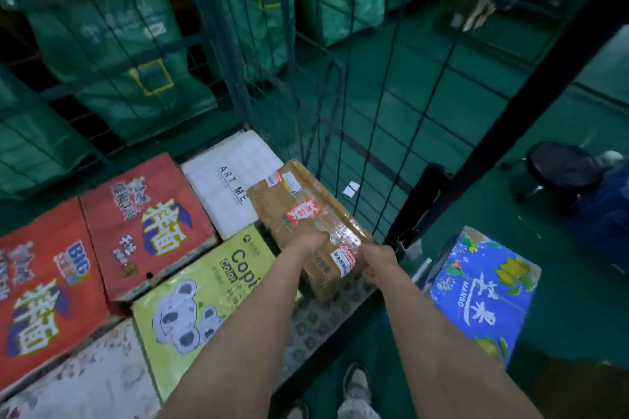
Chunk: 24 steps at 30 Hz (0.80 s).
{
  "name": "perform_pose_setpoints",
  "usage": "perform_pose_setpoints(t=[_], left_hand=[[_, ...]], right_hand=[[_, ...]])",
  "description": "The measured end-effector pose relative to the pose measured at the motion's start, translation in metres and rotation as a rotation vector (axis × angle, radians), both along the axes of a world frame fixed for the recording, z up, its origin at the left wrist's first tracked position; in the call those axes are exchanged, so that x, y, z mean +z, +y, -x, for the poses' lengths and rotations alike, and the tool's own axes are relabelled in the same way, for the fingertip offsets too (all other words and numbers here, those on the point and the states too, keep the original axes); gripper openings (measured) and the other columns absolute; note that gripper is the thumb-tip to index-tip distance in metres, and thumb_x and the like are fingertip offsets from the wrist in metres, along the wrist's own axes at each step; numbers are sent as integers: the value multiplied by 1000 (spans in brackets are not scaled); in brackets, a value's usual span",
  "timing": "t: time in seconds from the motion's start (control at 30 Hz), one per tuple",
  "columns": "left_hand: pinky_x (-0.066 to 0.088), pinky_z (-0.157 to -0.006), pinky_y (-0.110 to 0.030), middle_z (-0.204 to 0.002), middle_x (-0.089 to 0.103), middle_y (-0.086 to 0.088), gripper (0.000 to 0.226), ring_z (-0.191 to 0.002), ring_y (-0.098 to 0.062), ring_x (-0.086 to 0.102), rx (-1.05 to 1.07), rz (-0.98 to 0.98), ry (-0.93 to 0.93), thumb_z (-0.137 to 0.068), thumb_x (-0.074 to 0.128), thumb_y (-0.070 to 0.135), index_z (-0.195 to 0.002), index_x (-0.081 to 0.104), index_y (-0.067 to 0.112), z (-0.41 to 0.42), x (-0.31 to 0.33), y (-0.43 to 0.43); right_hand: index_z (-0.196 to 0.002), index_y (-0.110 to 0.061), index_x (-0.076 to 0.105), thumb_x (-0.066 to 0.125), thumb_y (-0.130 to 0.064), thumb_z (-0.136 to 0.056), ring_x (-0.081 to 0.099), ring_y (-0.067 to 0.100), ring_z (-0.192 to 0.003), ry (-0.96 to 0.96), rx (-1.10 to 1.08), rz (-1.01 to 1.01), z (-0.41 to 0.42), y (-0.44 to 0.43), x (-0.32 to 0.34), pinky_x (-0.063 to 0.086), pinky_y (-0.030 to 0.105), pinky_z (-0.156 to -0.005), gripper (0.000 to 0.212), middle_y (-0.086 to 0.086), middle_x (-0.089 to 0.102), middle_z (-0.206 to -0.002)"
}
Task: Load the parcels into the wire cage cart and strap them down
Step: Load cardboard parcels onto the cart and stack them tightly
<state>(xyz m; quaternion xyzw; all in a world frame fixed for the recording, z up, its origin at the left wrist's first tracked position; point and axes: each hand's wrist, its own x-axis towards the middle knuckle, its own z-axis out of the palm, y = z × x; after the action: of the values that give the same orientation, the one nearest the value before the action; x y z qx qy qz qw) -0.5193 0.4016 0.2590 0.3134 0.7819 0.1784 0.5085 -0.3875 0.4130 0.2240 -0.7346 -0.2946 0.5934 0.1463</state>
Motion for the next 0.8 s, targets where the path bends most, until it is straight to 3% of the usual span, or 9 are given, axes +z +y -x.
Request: perform_pose_setpoints(t=[0.07,0.2,0.33,0.43,0.5,0.57,0.63,0.73,0.8], left_hand=[[41,-105,-41,-146,36,-11,60,-129,-32,42,-83,-1,0,-94,53,20,-146,25,13,-3,10,-5],[39,-106,-41,-147,37,-7,51,-129,-28,42,-250,-8,-4,-98,45,22,-145,29,16,-9,31,-20],[44,-97,-38,-135,47,-7,44,-115,-23,50,-401,-25,-2,-95,46,22,-138,38,16,-21,45,-32],[44,-65,-24,-99,54,-4,12,-84,-17,52,-511,-8,-24,-95,44,11,-100,54,15,-36,56,-47],[43,-67,-24,-90,54,-4,20,-74,-14,51,-575,9,-49,-96,43,10,-81,50,20,-48,58,-60],[42,-84,-30,-103,58,-7,12,-85,-17,54,-638,35,-78,-97,43,14,-94,53,20,-63,55,-72],[37,-86,-30,-107,57,-3,18,-90,-18,54,-708,45,-72,-99,41,21,-112,51,23,-81,54,-86],[35,-84,-29,-105,56,-1,16,-83,-15,55,-849,71,-67,-98,43,24,-111,51,25,-114,51,-106],[36,-82,-28,-106,57,-1,20,-92,-18,55,-925,95,-66,-96,46,22,-116,51,22,-136,52,-119]], right_hand=[[-86,-5,53,55,-5,-87,37,15,-53,15,-102,11,-5,-14,11,40,25,-49,2,5,44,-67],[-67,-12,44,56,-5,-86,41,15,-54,98,-186,-56,-15,-41,34,40,27,-57,23,3,44,-63],[-79,-15,51,58,-22,-64,45,18,-60,70,-327,-119,-28,-62,39,43,27,-68,18,4,48,-71],[-77,-10,46,51,-7,-85,47,21,-61,86,-443,-104,-39,-90,51,43,27,-60,9,9,49,-74],[-72,-10,42,47,-3,-87,44,18,-50,96,-513,-85,-50,-113,49,38,24,-53,18,7,45,-63],[-75,-11,42,45,-6,-91,49,13,-50,118,-566,-56,-59,-138,43,41,25,-56,17,5,45,-56],[-86,-14,45,40,-9,-96,51,12,-69,184,-593,-30,-70,-162,39,46,29,-70,13,6,44,-70],[-97,-14,51,45,-15,-94,53,22,-74,142,-705,-39,-92,-201,37,40,24,-57,7,8,53,-95],[-105,-12,50,48,-15,-93,53,20,-64,133,-778,-28,-107,-223,38,39,26,-56,13,8,55,-92]])
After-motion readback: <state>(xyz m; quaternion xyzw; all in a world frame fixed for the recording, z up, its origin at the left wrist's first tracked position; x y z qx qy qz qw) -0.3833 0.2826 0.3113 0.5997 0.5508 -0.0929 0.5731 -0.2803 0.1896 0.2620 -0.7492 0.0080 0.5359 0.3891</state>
